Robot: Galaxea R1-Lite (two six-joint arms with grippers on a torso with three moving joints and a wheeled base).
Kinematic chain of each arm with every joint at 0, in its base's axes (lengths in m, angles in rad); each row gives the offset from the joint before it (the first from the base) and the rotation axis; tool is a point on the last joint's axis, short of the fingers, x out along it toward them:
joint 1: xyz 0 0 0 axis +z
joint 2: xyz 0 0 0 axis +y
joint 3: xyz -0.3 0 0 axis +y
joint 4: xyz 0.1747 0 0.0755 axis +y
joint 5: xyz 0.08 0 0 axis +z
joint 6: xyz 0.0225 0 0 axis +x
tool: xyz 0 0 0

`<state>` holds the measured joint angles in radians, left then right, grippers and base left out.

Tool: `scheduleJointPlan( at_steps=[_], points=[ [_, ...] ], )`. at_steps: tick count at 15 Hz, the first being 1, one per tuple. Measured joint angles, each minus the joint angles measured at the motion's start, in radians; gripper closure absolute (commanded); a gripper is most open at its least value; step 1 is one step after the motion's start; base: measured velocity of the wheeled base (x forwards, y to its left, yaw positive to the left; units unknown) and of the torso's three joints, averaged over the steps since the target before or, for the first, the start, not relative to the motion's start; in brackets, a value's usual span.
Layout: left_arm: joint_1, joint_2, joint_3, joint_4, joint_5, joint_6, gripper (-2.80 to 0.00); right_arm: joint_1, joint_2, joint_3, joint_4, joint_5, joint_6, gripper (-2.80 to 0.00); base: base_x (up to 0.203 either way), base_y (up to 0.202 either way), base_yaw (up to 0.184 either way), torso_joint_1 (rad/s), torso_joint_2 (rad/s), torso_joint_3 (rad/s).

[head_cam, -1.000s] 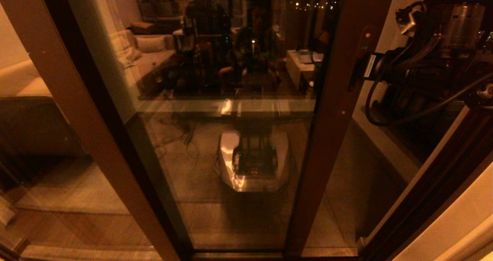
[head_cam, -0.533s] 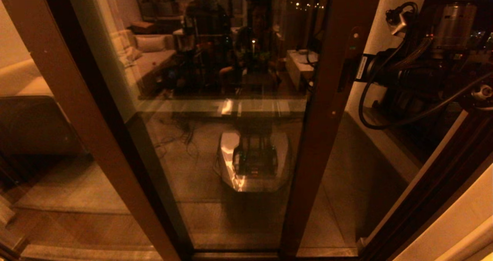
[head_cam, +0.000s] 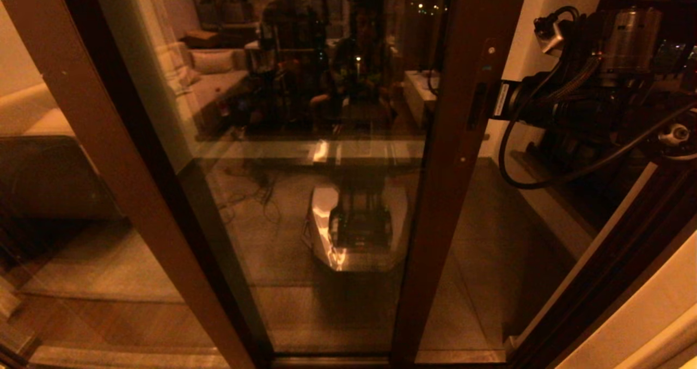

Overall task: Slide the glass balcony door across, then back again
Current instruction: Open the slid door

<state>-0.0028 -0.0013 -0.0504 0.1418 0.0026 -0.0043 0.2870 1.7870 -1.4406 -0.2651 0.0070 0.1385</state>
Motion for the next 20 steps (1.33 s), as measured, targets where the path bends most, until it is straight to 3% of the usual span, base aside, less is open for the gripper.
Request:
scheduleJointPlan(
  at_steps=[20],
  points=[
    [0.000,0.000,0.000,0.000,0.000,0.000,0.00,0.052,0.016,-0.008,0.000,0.000,0.000,0.00,0.000,0.000,0.000,0.000,0.00,0.000]
  ],
)
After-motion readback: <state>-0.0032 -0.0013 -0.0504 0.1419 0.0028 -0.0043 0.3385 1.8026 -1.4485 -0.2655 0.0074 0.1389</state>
